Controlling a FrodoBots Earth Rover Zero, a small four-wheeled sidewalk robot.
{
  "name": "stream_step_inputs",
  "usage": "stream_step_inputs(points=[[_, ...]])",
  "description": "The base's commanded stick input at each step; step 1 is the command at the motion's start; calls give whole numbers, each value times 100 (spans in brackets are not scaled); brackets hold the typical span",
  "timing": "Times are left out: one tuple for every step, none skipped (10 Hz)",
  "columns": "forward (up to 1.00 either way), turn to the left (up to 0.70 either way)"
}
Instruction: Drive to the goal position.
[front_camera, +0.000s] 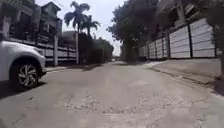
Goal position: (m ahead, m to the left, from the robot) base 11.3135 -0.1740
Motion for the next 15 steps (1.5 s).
stream_step_inputs(points=[[100,0],[100,0],[100,0],[100,0],[100,0],[100,0],[100,-12],[100,-40],[100,-40],[100,-40],[100,-40],[100,-40],[100,-40],[100,-40],[100,-40]])
